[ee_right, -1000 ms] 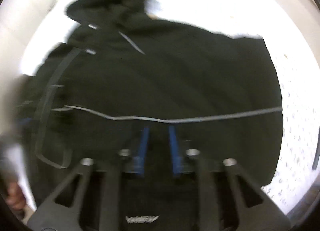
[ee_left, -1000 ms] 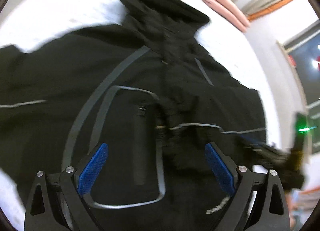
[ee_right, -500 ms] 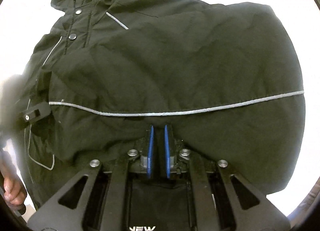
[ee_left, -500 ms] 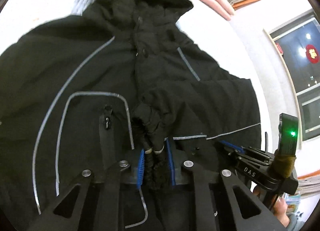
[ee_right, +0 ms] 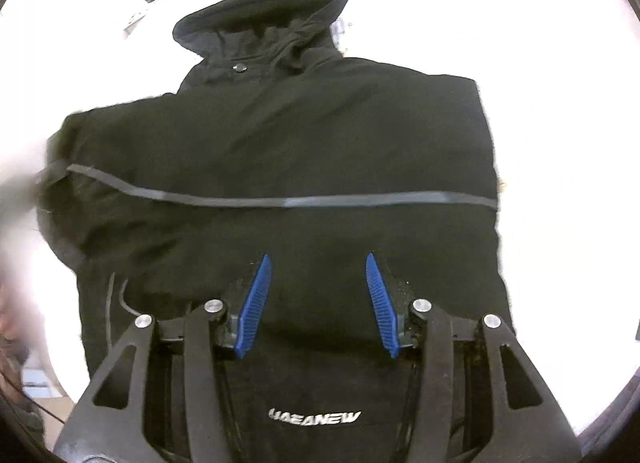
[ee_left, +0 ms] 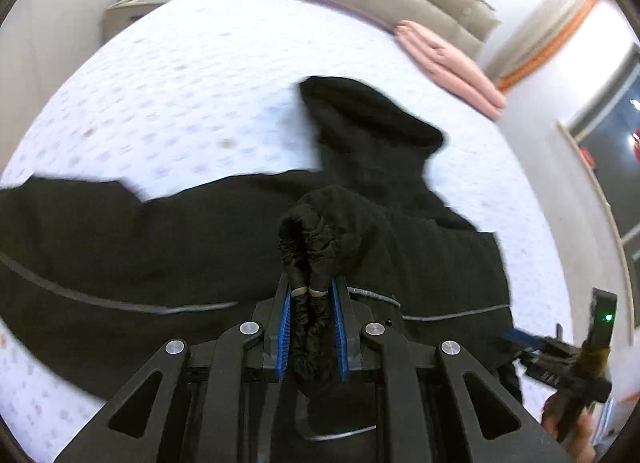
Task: Fold large clothes
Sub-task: 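Grasp the other sleeve cuff with the left tool and lift it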
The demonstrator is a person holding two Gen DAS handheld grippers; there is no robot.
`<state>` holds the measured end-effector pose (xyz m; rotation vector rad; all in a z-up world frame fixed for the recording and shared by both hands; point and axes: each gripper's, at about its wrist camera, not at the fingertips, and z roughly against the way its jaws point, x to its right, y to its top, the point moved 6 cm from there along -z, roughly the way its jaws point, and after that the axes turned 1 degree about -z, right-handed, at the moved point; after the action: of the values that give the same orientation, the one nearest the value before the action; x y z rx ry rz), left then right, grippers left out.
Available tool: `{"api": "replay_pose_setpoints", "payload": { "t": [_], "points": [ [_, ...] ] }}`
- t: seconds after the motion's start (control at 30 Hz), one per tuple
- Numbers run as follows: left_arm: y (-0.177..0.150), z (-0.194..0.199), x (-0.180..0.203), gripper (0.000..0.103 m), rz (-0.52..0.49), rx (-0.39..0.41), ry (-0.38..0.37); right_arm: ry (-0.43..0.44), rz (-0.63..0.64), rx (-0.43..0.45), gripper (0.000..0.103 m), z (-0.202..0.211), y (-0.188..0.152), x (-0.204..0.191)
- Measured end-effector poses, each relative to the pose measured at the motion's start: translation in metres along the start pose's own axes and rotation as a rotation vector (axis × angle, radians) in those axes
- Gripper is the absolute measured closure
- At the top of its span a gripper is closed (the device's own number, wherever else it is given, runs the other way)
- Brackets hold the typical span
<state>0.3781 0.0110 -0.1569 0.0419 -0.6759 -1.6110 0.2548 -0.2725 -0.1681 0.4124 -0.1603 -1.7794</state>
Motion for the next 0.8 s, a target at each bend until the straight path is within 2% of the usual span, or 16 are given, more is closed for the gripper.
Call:
{"api": "replay_pose_setpoints", "payload": {
  "t": [0.1, 0.2, 0.27, 0.3, 0.4, 0.47, 0.6, 0.63, 0.73, 0.8],
  "points": [
    [-0.023, -0.017, -0.036, 0.084, 0.025, -0.066, 0.083, -0.057, -0.020, -0.031, 0.056, -0.020, -0.004, 0.011],
    [-0.048, -0.049, -0.054, 0.074, 0.025, -0.168, 0.148, -0.114, -0.032, -0.099, 0.056, -0.050, -0.007, 0.020],
    [-0.055, -0.059, -0.054, 0.072, 0.015, -0.172, 0.166, -0.149, -0.009, -0.161, 0.055, -0.071, -0.011, 0.022],
    [-0.054, -0.058, -0.052, 0.069, 0.012, -0.172, 0.174, -0.158, -0.006, -0.162, 0.055, -0.076, -0.010, 0.022],
    [-0.043, -0.040, -0.049, 0.053, 0.002, -0.144, 0.228, -0.172, -0.012, -0.172, 0.055, -0.075, -0.005, 0.021],
    [-0.032, -0.014, -0.047, 0.052, -0.009, -0.090, 0.260, -0.168, -0.018, -0.168, 0.055, -0.065, -0.003, 0.020],
    [-0.020, 0.025, -0.021, 0.035, -0.044, -0.003, 0.172, -0.090, 0.010, -0.099, 0.054, -0.043, 0.012, -0.009],
    [-0.019, 0.023, -0.009, 0.035, -0.067, 0.000, 0.145, -0.069, 0.026, -0.094, 0.054, -0.040, 0.013, -0.020],
    [-0.031, 0.001, 0.010, 0.035, -0.107, -0.046, 0.107, -0.017, 0.081, -0.103, 0.054, -0.047, 0.012, -0.052],
    [-0.041, -0.028, 0.015, 0.035, -0.110, -0.106, 0.095, -0.047, 0.145, -0.120, 0.054, -0.061, 0.009, -0.069]
  ]
}}
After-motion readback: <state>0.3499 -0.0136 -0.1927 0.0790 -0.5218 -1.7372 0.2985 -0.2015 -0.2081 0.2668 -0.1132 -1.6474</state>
